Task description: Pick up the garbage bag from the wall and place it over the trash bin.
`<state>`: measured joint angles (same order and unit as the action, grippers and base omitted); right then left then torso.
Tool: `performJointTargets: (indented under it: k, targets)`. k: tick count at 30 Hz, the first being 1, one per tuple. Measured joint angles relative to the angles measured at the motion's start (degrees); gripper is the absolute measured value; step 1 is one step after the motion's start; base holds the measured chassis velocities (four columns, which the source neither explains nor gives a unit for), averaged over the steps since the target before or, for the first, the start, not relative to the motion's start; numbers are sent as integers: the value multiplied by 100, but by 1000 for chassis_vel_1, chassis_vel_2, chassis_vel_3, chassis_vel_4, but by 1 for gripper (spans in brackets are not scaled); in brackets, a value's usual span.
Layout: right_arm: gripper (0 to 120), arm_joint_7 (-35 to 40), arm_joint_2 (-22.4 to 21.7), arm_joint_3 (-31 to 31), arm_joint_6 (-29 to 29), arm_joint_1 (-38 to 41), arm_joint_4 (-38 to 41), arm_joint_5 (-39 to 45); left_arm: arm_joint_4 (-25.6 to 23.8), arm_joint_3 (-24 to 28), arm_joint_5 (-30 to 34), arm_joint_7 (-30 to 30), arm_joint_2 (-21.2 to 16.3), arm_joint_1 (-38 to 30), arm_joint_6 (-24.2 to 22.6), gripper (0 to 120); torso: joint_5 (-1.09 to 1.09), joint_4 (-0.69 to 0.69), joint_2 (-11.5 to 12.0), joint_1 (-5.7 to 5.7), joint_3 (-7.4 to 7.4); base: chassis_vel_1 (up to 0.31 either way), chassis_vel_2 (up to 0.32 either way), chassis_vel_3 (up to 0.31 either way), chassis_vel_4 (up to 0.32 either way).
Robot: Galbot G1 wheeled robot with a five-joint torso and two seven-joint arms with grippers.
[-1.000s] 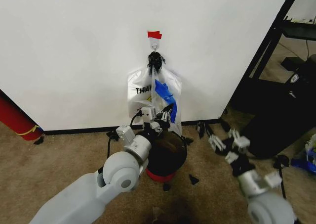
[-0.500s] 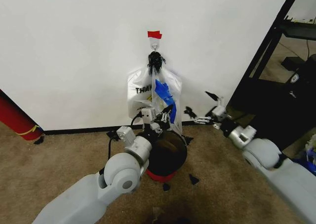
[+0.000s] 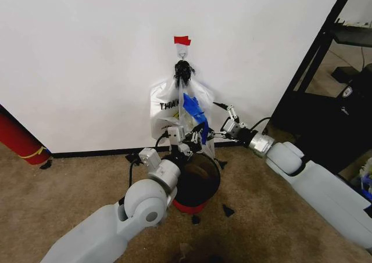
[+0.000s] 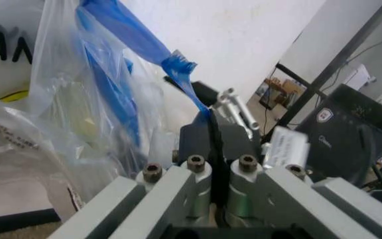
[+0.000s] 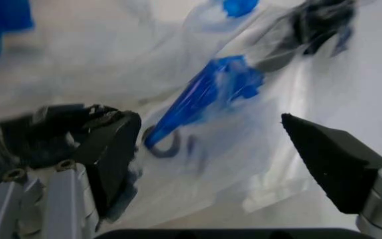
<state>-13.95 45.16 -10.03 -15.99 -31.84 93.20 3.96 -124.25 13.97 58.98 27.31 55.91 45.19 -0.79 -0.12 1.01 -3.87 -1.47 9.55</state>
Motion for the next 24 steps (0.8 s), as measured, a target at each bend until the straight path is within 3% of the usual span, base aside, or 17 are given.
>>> performJointTargets:
  k: [6, 9, 24]
  targets:
    - [78, 63, 124, -352, 56, 363, -155, 64, -42, -33, 12, -1, -11, 9, -1, 0, 0, -1, 0, 0, 0, 0, 0, 0, 0]
    - [70, 188, 277, -510, 127, 518, -252, 78, -44, -70, 28, 0, 29, -10, -1, 0, 0, -2, 0, 0, 0, 0, 0, 0, 0]
    - [15, 698, 241, -459, 916, 121, 84, 578, -164, -26, 38, -8, -240, 73, 25, 0, 0, -1, 0, 0, 0, 0, 0, 0, 0]
